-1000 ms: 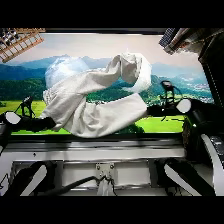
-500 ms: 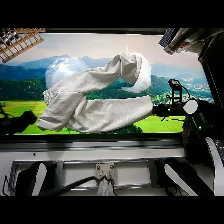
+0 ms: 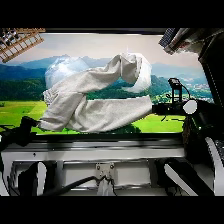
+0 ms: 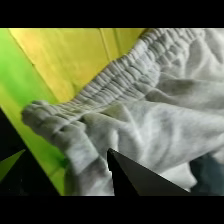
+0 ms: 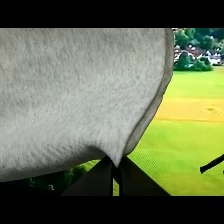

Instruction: Fold the clothes and pants, and hang the long-sleeved shirts on hangers.

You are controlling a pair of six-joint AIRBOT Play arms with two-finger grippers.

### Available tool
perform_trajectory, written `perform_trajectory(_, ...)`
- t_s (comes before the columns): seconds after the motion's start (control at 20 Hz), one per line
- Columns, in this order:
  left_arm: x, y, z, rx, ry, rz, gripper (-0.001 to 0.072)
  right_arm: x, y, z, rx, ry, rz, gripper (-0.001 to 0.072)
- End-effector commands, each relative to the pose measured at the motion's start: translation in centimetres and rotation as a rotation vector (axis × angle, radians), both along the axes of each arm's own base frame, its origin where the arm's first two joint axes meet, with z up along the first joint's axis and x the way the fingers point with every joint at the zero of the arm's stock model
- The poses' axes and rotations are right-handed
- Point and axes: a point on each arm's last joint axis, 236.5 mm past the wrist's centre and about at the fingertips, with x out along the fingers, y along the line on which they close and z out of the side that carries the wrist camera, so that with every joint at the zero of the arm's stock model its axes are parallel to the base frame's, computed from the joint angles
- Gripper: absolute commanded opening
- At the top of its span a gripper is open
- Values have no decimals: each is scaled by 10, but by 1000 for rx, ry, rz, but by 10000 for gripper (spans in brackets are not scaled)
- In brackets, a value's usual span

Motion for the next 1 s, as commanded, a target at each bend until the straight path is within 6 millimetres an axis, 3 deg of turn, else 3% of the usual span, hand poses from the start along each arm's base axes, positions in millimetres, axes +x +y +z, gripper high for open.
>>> perform_trajectory(0.0, 14, -7, 2, -73, -66, 55, 526, 3, 1, 2, 4, -13, -5, 39)
perform_trajectory(0.05, 14, -10, 1, -86, -62, 50, 459, 3, 1, 2, 4, -14, -5, 39)
perform_trajectory(0.3, 10, -35, -18, -200, -61, 45, 448, 4, 3, 3, 14, -17, -8, 39)
perform_trajectory(0.35, 8, -35, -24, -203, -52, 53, 369, 4, 3, 3, 16, -17, -9, 39)
perform_trajectory(0.45, 12, -26, -28, -164, -79, 70, 67, 4, 4, 3, 19, -18, -9, 39)
perform_trajectory(0.5, 24, -15, -21, -114, -142, 75, 31, 4, 3, 3, 19, -17, -10, 39)
perform_trajectory(0.55, 39, -2, -8, -54, -226, 74, 30, 4, 3, 3, 19, -16, -9, 39)
perform_trajectory(0.7, 83, 56, 64, 333, -468, -28, 29, 5, 2, 3, 14, -23, -9, 38)
perform_trajectory(0.8, 104, 89, 108, 662, -505, -209, 29, 9, 0, 6, 4, -38, -10, 38)
perform_trajectory(0.95, 126, 132, 146, 1001, -434, -400, 30, 20, 0, 20, 3, -81, -12, 39)
